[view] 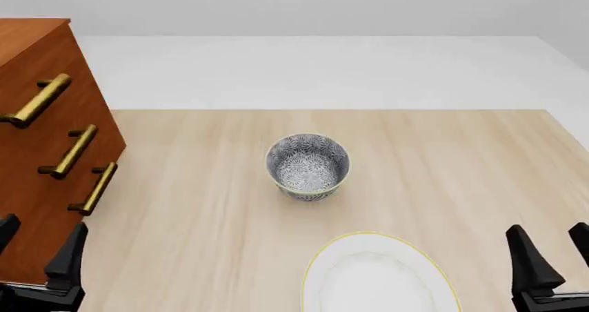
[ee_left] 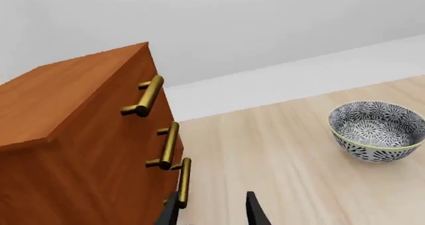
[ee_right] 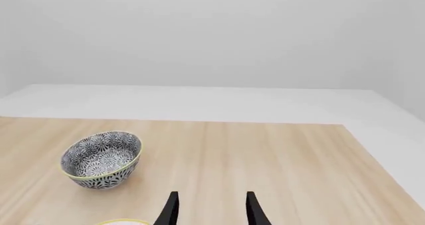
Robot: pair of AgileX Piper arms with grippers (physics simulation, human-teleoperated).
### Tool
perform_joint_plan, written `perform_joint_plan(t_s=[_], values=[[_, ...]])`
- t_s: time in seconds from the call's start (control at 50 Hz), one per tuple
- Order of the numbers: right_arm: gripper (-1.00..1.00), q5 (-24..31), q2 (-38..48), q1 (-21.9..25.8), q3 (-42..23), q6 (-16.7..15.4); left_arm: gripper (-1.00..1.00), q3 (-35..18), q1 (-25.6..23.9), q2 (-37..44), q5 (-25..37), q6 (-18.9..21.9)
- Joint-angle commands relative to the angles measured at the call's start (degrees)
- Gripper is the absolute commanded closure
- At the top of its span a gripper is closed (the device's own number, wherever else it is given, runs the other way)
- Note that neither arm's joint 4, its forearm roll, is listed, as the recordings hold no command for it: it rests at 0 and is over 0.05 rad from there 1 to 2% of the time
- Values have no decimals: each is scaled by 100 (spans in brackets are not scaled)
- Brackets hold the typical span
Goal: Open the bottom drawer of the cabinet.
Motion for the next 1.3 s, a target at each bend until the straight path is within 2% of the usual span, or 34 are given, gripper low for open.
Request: perform_joint_plan(t_s=[0.02, 0.16, 0.2, 0.28, 0.3, 0.36, 0.42, 0.46, 0.48, 0.7, 1.14, 1.16, 1.2, 1.3], values=[[-100, -4, -7, 41, -10, 36, -100, 55, 48, 1004, -730, 931], [-100, -19, -8, 65, -17, 60, -100, 54, 42, 1663, -1218, 1375], [-100, -22, -8, 68, -17, 70, -100, 55, 42, 1938, -1430, 1627], [-100, -11, -8, 74, -33, 79, -100, 56, 44, 2567, -1908, 1852], [-100, -13, -8, 71, -35, 84, -100, 56, 33, 3054, -2301, 1942], [-100, 12, -9, 68, -71, 80, -100, 56, -6, 3551, -2698, 2054], [-100, 21, -9, 70, -95, 88, -100, 56, -33, 4583, -3608, 2256], [-100, 31, -9, 75, -115, 92, -100, 56, -28, 4952, -3944, 2303], [-100, 45, -4, 77, -171, 122, -100, 56, -13, 5609, -4474, 2495], [-100, 135, -1, 157, -334, 128, -100, 56, 14, 7916, -6544, 3037], [-100, 37, -2, 124, -233, 173, -100, 56, 339, 8313, -6656, 3944], [-100, 22, -2, 127, -212, 208, -100, 53, 470, 8366, -6656, 4183], [-100, 7, -1, 123, -198, 213, -100, 55, 502, 8372, -6657, 4289], [-100, 47, -3, 112, -252, 210, -100, 39, 583, 8446, -6657, 4384]])
